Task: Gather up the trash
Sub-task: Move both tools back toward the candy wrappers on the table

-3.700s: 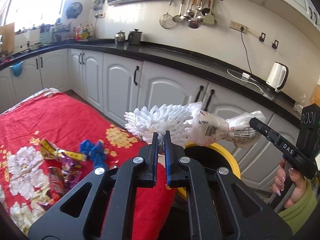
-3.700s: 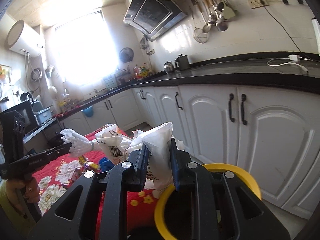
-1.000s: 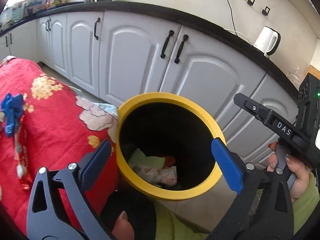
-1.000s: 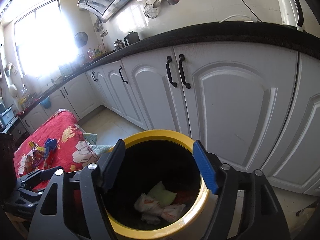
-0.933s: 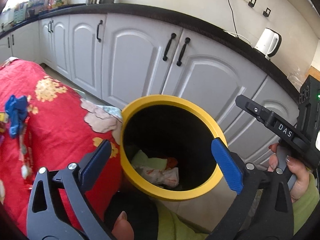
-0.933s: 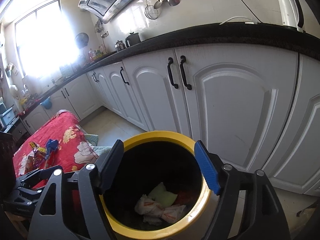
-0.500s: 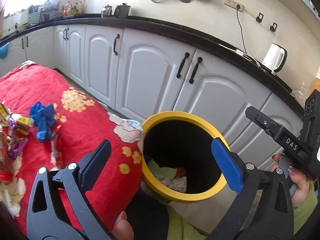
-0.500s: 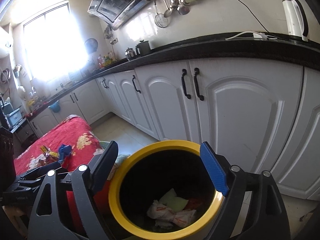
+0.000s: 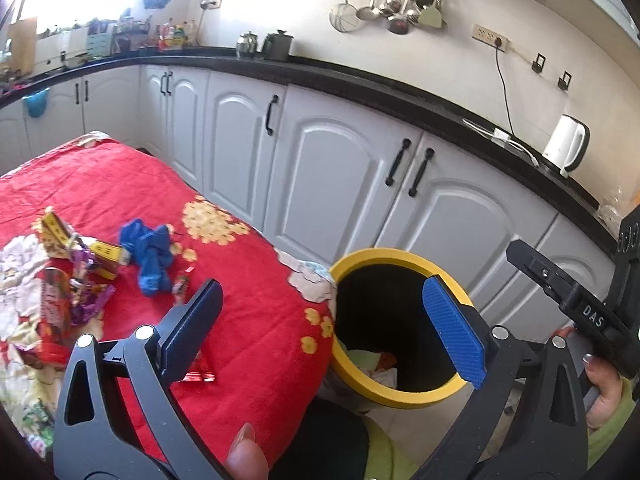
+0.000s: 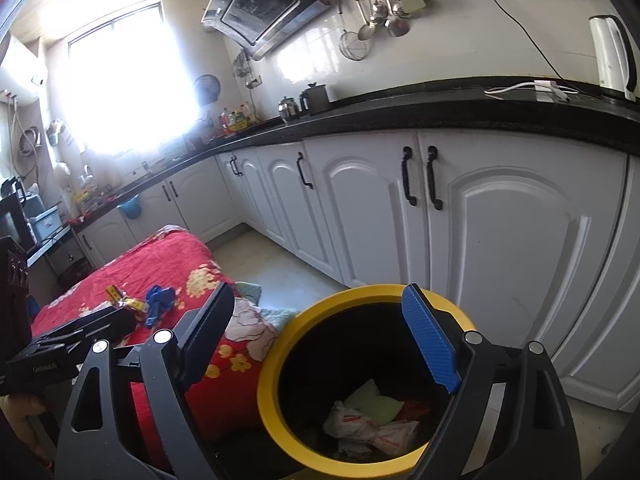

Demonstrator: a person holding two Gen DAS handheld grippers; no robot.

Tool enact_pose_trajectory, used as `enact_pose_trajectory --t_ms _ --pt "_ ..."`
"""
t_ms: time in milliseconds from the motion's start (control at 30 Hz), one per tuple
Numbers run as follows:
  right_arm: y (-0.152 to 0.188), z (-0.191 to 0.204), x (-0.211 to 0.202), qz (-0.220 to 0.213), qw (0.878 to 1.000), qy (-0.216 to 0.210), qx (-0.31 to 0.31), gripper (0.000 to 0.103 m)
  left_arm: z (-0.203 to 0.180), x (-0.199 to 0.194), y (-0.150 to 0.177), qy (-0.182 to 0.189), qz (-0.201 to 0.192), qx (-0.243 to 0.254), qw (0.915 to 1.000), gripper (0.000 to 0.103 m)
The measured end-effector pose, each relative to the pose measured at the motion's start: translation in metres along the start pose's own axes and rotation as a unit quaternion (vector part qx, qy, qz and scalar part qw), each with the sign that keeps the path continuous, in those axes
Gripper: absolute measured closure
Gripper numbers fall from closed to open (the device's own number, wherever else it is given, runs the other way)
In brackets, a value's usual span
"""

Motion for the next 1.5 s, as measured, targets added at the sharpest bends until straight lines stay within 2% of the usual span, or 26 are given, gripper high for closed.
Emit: enact_pose_trajectory --t_ms 767,1500 --pt "0.004 0.084 0.002 0.008 0.997 -0.059 -0.051 0.017 0.069 -0.055 -0.024 -0.049 -0.061 -0.051 0.9957 0.011" --pt "0.012 0.144 0.021 0.03 0.991 -0.098 -0.084 0.016 0.142 -0.083 -0.027 -0.105 -0.083 -0.104 0.9855 0.011"
Point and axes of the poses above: each gripper's, at about its wrist camera, not at the fingertips, and x roughly the way its jaws point, z to its left, y to its underside, the point moved 6 cm from there along x, roughly the way its jaws point
